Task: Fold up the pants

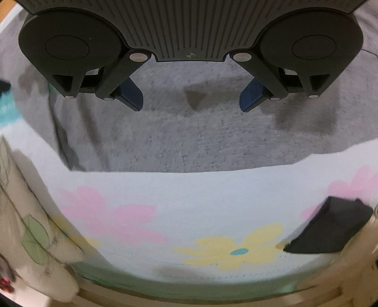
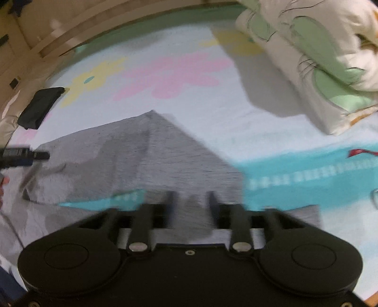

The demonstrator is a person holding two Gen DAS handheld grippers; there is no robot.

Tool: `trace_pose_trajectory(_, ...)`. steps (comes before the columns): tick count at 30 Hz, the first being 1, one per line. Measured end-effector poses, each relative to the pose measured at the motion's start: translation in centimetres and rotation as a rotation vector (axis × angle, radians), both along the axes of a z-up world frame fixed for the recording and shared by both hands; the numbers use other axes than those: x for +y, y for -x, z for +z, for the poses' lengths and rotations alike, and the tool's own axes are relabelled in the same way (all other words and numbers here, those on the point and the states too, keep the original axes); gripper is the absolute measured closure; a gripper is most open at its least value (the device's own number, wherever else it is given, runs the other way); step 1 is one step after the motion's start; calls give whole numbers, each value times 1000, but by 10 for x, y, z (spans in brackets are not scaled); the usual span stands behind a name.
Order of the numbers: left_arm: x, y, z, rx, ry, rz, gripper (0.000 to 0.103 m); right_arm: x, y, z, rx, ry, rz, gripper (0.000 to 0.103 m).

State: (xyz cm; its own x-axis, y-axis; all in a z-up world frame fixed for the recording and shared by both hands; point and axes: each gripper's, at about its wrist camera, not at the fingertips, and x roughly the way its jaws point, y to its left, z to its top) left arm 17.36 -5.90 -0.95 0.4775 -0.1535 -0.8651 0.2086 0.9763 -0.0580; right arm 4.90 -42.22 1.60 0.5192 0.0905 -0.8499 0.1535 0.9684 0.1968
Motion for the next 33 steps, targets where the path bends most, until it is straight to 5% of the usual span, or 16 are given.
trace_pose_trajectory(5, 12, 2, -7, 1, -33, 1, 14, 64, -33, -16, -49, 270, 108, 37)
trace_pose_trajectory(8, 19, -4, -8, 36, 30, 10, 14, 86, -55, -28, -55, 384, 131, 37)
trace_pose_trajectory(16, 28, -6, -7, 45, 58, 43, 14, 94, -106, -57, 35, 379, 87, 42)
trace_pose_trajectory(17, 29, -6, -7, 44, 61, 47, 14, 93, -108, -62, 56, 394, 80, 48)
trace_pose_trajectory(20, 30, -6, -9, 49, 76, 51, 14, 79, -107, -71, 117, 374, 62, 96)
trace_pose_trajectory(27, 37, -27, -16, 83, 149, 86, 14, 51, -53, -31, 26, 401, 114, 96)
trace_pose_trajectory(33, 48, -61, -28, 149, 203, 204, 14, 28, -21, -42, 45, 374, 115, 96)
